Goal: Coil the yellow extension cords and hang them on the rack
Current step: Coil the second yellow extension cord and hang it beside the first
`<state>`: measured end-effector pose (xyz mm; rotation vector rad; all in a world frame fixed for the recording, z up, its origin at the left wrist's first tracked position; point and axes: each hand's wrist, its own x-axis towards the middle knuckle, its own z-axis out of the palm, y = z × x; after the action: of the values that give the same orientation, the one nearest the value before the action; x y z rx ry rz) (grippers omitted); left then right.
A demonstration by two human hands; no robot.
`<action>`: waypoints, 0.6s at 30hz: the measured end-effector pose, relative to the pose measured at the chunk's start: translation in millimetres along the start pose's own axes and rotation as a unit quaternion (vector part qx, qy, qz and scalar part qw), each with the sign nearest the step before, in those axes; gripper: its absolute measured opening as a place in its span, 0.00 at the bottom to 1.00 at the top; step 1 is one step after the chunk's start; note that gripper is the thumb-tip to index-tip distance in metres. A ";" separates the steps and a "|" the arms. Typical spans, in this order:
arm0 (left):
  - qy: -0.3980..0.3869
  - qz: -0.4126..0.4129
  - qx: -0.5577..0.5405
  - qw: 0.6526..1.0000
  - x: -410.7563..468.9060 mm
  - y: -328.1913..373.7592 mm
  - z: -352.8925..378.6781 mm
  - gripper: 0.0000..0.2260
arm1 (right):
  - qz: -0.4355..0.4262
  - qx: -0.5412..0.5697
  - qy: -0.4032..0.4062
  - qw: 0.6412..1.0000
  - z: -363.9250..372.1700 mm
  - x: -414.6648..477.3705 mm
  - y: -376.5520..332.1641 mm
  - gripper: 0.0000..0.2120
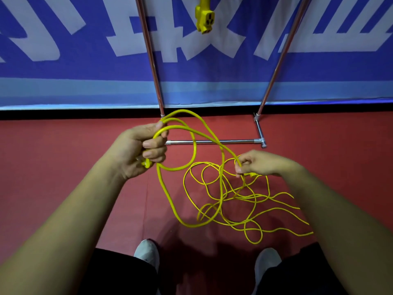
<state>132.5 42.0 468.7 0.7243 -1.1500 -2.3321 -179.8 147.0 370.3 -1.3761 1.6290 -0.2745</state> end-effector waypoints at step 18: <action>0.033 -0.073 0.207 0.975 4.3 -23.9 17.9 0.11 | -0.219 -0.001 0.145 0.965 26.7 -28.7 -134.5 0.04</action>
<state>114.4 63.3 457.3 1.0534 -1.6261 -2.1829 -75.4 136.1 463.1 -1.7541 1.5343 -0.7651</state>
